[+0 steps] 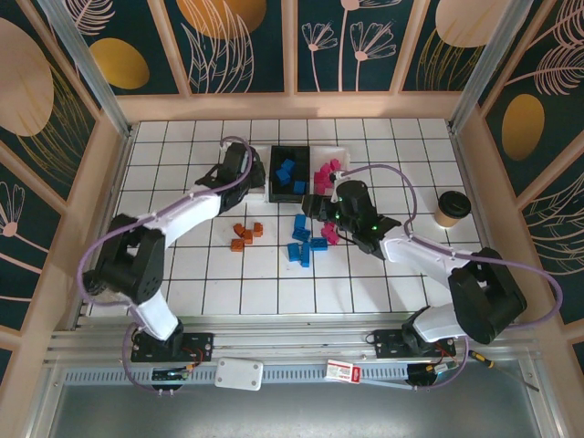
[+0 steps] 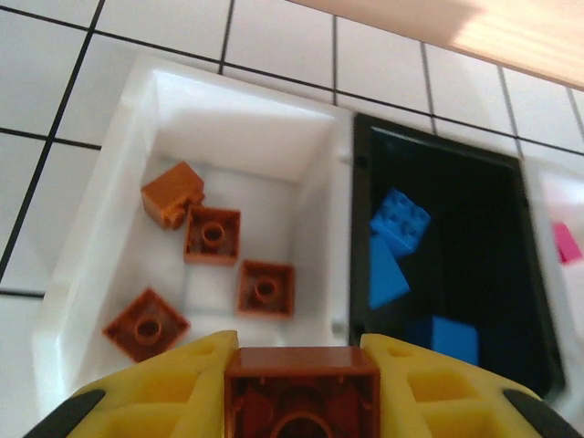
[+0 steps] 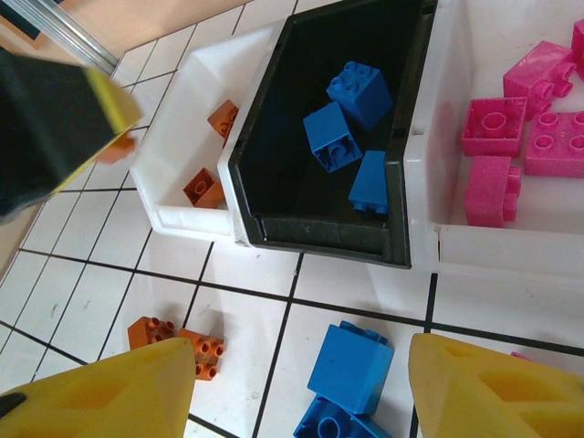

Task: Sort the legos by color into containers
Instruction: Place the lego in the container.

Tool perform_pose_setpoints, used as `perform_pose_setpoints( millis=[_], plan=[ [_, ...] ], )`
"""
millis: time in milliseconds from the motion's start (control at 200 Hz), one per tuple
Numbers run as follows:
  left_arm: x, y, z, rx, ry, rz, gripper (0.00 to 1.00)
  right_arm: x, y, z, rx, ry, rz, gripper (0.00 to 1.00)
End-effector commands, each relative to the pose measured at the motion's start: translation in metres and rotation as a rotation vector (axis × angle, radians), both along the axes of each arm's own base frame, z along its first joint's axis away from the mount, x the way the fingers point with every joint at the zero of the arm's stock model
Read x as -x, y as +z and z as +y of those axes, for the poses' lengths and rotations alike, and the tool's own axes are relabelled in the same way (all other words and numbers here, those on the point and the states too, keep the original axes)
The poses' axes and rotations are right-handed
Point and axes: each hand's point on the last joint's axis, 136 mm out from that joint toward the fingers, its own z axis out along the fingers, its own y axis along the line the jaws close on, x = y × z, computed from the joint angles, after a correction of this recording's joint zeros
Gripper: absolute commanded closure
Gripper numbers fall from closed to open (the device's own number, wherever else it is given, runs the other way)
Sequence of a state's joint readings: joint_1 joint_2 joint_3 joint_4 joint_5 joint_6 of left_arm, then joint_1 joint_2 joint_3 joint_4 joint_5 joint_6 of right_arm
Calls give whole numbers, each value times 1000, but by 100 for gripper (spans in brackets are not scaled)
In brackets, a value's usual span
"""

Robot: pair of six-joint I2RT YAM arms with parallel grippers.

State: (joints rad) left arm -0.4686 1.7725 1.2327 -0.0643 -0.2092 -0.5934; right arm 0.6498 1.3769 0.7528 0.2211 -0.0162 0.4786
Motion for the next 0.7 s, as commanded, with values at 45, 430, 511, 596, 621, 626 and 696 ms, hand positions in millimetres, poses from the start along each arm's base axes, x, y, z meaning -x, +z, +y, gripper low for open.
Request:
perform_pose_setpoints(
  millis=[45, 430, 511, 596, 621, 626, 696],
  plan=[
    [-31, -27, 6, 16, 39, 69, 73, 11, 4, -1, -15, 4, -10, 36],
    [-54, -5, 5, 47, 43, 54, 34, 52, -4, 67, 13, 222, -15, 34],
    [-45, 15, 4, 88, 28, 18, 22, 52, -6, 87, 5, 249, -10, 34],
    [-28, 40, 5, 144, 9, -34, 11, 47, -13, 104, 1, 251, 7, 34],
    [-21, 45, 6, 162, 4, -45, 7, 44, -14, 109, -2, 248, 10, 34],
    [-20, 44, 6, 163, 4, -43, 7, 44, -16, 110, -2, 248, 12, 34],
    [3, 62, 11, 215, -10, -81, 2, 37, -23, 123, -8, 248, 30, 34]
  ],
)
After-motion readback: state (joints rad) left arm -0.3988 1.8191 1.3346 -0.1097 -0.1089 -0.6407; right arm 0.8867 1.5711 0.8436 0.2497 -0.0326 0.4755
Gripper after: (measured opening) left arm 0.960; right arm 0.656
